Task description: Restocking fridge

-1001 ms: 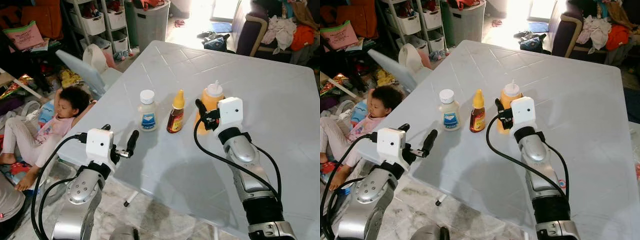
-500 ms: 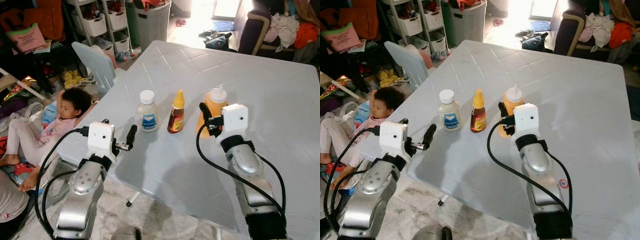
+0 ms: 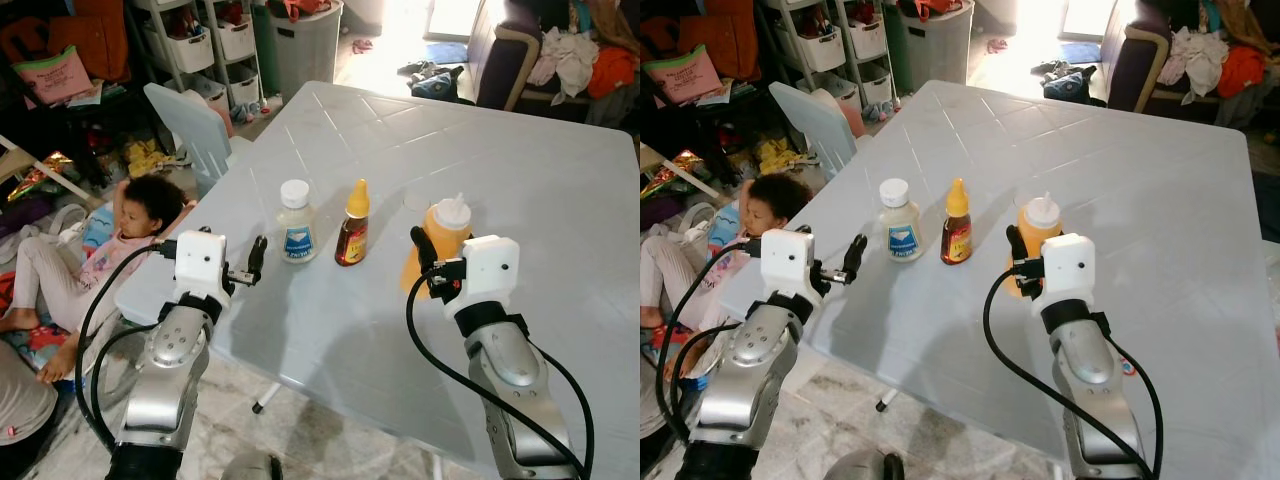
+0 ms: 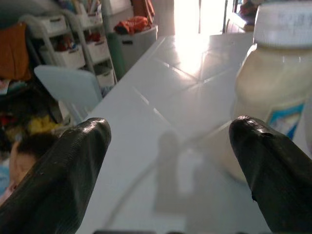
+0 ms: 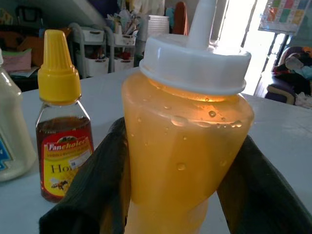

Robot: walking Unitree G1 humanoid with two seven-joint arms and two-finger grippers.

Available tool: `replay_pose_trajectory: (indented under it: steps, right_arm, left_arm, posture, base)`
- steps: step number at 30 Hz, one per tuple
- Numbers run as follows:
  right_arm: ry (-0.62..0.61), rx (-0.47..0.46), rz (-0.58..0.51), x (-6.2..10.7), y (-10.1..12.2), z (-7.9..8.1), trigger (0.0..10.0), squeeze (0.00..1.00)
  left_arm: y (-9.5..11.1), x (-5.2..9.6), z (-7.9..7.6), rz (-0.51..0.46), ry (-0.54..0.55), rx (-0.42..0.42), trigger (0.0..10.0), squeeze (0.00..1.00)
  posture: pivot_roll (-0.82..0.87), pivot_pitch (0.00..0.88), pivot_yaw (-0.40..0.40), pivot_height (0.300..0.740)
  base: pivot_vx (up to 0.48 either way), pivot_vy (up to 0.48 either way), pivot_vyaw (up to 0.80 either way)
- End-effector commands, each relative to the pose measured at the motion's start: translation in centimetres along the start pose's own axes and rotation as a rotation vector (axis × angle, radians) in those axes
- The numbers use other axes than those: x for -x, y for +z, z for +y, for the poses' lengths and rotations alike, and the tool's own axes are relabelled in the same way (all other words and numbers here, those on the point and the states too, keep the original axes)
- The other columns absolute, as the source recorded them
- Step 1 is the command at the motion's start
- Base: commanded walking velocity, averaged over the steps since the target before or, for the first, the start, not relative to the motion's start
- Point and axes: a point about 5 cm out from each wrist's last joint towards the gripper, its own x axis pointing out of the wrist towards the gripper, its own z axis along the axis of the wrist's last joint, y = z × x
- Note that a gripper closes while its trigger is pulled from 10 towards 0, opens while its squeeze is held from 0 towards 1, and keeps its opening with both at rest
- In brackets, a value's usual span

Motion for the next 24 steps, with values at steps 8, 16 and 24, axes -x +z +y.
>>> replay_pose_trajectory:
  steps: [8, 16, 24]
  right_arm:
    - [0.018, -0.002, -0.012, -1.0, 0.6, -0.2, 10.0, 0.00]
    - [0.030, -0.010, -0.007, -1.5, 0.5, 0.0, 10.0, 0.00]
    - [-0.003, -0.018, 0.010, -1.1, 0.0, -0.1, 10.0, 0.00]
  left_arm:
    - [-0.2, -0.3, -0.3, -0.022, 0.004, -0.007, 10.0, 0.00]
    - [-0.4, 0.0, 0.0, -0.022, 0.011, -0.012, 10.0, 0.00]
    - [-0.5, 0.5, 0.1, -0.013, 0.011, -0.010, 10.0, 0.00]
  posture:
    - [-0.05, 0.000, 0.019, 0.740]
    - [-0.04, 0.000, 0.009, 0.740]
    - [-0.03, 0.000, 0.026, 0.740]
  base:
    - [-0.312, 0.000, 0.00]
    - [-0.336, 0.000, 0.00]
    - [-0.329, 0.000, 0.00]
